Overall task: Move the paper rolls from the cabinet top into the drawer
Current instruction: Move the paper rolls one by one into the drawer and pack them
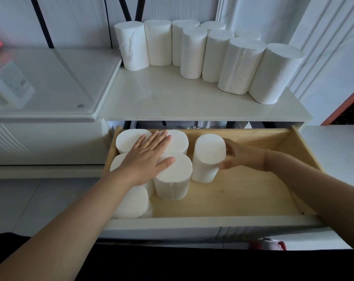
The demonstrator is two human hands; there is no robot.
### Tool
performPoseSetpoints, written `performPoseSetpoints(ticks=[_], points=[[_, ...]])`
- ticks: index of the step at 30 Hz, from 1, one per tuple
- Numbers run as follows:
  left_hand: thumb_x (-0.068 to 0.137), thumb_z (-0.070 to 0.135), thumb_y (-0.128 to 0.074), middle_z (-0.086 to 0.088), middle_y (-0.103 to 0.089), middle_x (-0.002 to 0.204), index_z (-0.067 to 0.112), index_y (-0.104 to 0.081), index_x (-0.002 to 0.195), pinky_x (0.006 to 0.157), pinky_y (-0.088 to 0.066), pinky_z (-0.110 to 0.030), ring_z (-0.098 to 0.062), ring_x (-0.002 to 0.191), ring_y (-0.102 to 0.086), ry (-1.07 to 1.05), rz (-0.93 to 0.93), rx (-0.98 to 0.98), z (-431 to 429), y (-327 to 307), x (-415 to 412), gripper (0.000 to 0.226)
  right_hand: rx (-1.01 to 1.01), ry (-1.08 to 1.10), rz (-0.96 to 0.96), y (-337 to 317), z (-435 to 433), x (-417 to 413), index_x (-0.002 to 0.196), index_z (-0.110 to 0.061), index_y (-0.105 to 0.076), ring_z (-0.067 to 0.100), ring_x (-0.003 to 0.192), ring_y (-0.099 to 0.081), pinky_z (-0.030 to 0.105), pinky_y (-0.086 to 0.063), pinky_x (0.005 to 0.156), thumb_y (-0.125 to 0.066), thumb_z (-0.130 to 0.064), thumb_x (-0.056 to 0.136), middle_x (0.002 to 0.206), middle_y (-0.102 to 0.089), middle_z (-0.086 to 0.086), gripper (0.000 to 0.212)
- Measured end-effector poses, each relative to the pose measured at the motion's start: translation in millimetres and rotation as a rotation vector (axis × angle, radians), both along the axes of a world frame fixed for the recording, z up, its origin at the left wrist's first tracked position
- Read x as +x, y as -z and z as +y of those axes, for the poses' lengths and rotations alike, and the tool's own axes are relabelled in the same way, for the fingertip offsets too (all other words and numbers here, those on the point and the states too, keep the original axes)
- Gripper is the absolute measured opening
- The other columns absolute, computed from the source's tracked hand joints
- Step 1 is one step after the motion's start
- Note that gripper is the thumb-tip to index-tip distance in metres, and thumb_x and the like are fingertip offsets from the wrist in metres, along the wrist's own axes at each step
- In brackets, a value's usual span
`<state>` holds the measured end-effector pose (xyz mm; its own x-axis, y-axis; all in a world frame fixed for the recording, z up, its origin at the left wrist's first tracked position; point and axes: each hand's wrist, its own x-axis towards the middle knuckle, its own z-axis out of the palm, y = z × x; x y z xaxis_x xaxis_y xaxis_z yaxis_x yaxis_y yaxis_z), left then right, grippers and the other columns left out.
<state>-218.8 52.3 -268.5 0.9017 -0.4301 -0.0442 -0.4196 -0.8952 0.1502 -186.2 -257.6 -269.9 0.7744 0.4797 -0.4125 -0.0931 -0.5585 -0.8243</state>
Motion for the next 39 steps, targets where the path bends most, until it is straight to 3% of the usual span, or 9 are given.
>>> performPoseSetpoints(ticks=[3,5,8,12,16,22,27,33,39], points=[[0.092,0.06,-0.01,0.014,0.021,0.154,0.028,0.012,0.148,0.113,0.017,-0.028,-0.002,0.139,0.022,-0.004,0.004,0.009,-0.3,-1.2,0.0,0.068,0.18,0.077,0.173,-19.5,-10.3,12.9,0.137,-0.035,-0.048,0.009,0.132,-0.046,0.043,-0.037,0.11,-0.067,-0.051,0.08,0.141,-0.051,-0.012,0.062],[0.092,0.059,-0.011,0.014,0.02,0.154,0.028,0.011,0.148,0.113,0.016,-0.028,-0.002,0.139,0.022,-0.004,0.006,0.01,-0.3,-1.9,-0.4,0.068,0.198,0.174,0.19,-22.8,-5.7,19.4,0.13,-0.034,-0.056,0.015,0.128,-0.052,0.049,-0.041,0.106,-0.059,-0.057,0.085,0.136,-0.057,-0.008,0.051],[0.092,0.06,-0.011,0.013,0.02,0.154,0.028,0.011,0.148,0.113,0.017,-0.027,-0.002,0.139,0.021,-0.003,0.007,0.007,0.1,-2.2,-1.2,0.069,0.049,0.234,0.14,-20.4,13.6,22.2,0.117,-0.035,-0.062,0.016,0.118,-0.057,0.05,-0.049,0.098,-0.055,-0.052,0.089,0.123,-0.062,-0.007,0.034],[0.091,0.061,-0.01,0.013,0.019,0.155,0.027,0.011,0.148,0.113,0.016,-0.028,-0.002,0.139,0.021,0.0,0.014,0.011,0.3,-2.1,-0.4,0.07,-0.073,0.134,0.113,-19.4,28.0,18.6,0.112,-0.032,-0.06,0.013,0.104,-0.063,0.04,-0.058,0.083,-0.062,-0.037,0.09,0.113,-0.066,-0.005,0.022],[0.09,0.062,-0.009,0.013,0.02,0.155,0.027,0.011,0.148,0.114,0.015,-0.029,-0.002,0.139,0.022,0.002,0.018,0.01,1.1,-1.0,0.4,0.071,-0.114,0.122,0.18,-22.4,25.3,-1.1,0.109,-0.024,-0.057,0.013,0.096,-0.064,0.033,-0.06,0.066,-0.068,-0.03,0.087,0.111,-0.064,0.0,0.025],[0.091,0.06,-0.01,0.013,0.019,0.155,0.027,0.01,0.149,0.114,0.014,-0.03,-0.003,0.14,0.021,0.005,0.021,0.013,0.6,-1.3,1.3,0.07,-0.199,0.087,0.349,-28.3,15.4,-40.5,0.109,-0.014,-0.054,0.025,0.086,-0.073,0.032,-0.06,0.065,-0.07,-0.032,0.083,0.109,-0.065,0.011,0.036],[0.092,0.061,-0.01,0.012,0.019,0.155,0.026,0.011,0.149,0.115,0.013,-0.03,-0.002,0.14,0.022,0.003,0.025,0.016,0.5,-1.7,1.3,0.07,-0.094,0.123,0.454,-23.8,30.6,-65.7,0.111,-0.024,-0.057,0.029,0.089,-0.072,0.035,-0.06,0.073,-0.068,-0.037,0.084,0.11,-0.067,0.012,0.032],[0.092,0.06,-0.012,0.011,0.019,0.155,0.026,0.01,0.149,0.115,0.013,-0.031,-0.003,0.14,0.021,0.002,0.028,0.008,0.9,-0.8,1.9,0.069,-0.028,0.161,0.518,-11.6,65.5,-87.2,0.113,-0.014,-0.057,0.025,0.082,-0.069,0.029,-0.059,0.072,-0.069,-0.043,0.082,0.105,-0.07,0.011,0.044],[0.093,0.058,-0.012,0.011,0.018,0.156,0.027,0.01,0.149,0.115,0.013,-0.031,-0.003,0.14,0.021,0.01,0.024,0.0,1.3,-0.6,2.1,0.067,-0.033,0.168,0.522,-12.4,80.5,-88.7,0.118,-0.005,-0.053,0.024,0.083,-0.065,0.039,-0.052,0.092,-0.07,-0.042,0.081,0.115,-0.066,0.021,0.055]])
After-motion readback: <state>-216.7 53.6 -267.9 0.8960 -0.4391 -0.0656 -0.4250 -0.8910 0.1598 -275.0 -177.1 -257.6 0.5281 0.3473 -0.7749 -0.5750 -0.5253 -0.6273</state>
